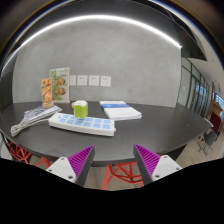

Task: Unplug charger

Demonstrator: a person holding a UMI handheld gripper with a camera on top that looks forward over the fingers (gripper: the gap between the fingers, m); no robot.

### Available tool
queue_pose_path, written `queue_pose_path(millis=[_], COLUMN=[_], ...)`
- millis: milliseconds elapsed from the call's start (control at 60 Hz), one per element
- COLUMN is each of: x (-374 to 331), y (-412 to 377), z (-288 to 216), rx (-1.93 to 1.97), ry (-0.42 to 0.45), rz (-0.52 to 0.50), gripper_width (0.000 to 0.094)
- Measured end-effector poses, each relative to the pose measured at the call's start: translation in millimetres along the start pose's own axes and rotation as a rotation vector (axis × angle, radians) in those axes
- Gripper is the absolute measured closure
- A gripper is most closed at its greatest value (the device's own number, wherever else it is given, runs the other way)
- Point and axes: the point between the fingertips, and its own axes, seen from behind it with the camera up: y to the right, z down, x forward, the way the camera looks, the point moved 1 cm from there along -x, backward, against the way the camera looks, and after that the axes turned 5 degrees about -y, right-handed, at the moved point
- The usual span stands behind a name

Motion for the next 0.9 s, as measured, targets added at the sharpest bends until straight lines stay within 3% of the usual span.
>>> queue_pose_path(millis=[200,400,750,767,833,900], x=[15,73,169,170,183,187], y=[-19,-7,70,72,76,83], z=[-14,-31,-99,-102,-113,-116], rx=[0.037,0.101,0.089,0.082,0.058,0.033], ry=[-0.009,-0.025,0.037,0.039,0.066,0.077], rz=[-0.027,-0.067,0.000,0.001,-0.028,-0.010], gripper_width=[0.0139,0.0144,0.0161,0.0173,0.0443,0.0486])
